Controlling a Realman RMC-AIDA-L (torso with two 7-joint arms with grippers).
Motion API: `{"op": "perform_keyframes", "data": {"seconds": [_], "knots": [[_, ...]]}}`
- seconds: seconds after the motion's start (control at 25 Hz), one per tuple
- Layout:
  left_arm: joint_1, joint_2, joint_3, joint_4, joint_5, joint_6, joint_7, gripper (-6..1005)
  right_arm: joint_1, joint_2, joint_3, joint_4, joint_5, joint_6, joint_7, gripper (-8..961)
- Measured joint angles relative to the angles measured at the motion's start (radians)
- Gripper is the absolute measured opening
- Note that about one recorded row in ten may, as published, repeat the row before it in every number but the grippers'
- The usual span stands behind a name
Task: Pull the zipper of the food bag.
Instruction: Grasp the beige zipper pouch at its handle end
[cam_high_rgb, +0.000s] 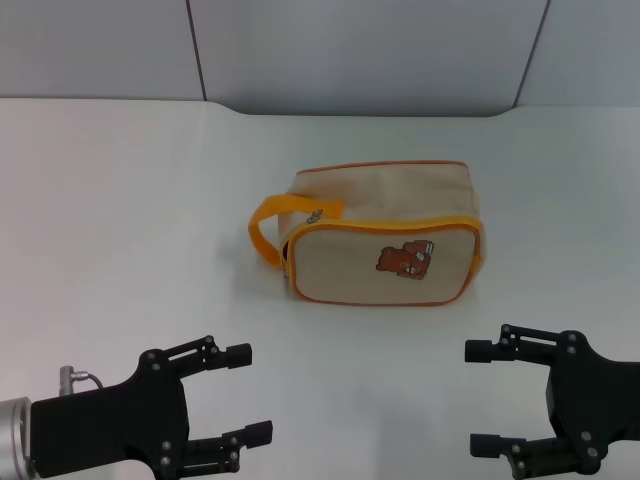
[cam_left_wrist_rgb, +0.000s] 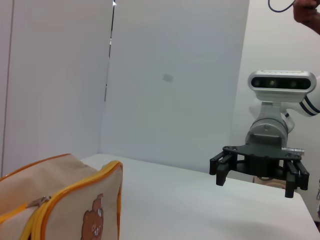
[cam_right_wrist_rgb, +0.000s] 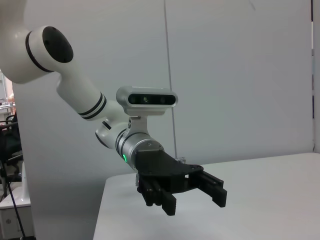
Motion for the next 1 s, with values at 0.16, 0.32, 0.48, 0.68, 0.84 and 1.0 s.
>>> {"op": "perform_keyframes", "data": {"seconds": [0.16,0.32,0.48,0.68,0.84,1.0], "knots": [[-0.001,-0.003,0.0,-0.001,-0.001,0.0,0.025,798,-0.001,0.001,0.002,0.001,0.001,0.0,-0.001,844],[-0.001,-0.003,0.0,-0.002,-0.01,-0.003,0.029,796,-0.003,0.001,0.004,0.002,0.002,0.002,-0.001,843],[0.001,-0.006,-0.002,-0.034,-0.092,-0.084,0.088,794,-0.003,0.003,0.021,0.002,0.007,-0.003,-0.006,843],[-0.026,-0.011,-0.002,-0.219,-0.285,-0.325,0.251,792,-0.003,0.011,0.031,0.001,0.007,-0.006,-0.014,844],[-0.052,-0.012,-0.029,-0.39,-0.38,-0.511,0.439,789,-0.003,0.011,0.032,0.001,0.007,-0.007,-0.015,845],[-0.062,-0.014,-0.148,-0.54,-0.406,-0.632,0.593,788,-0.003,0.012,0.032,0.002,0.007,-0.006,-0.017,845]]}}
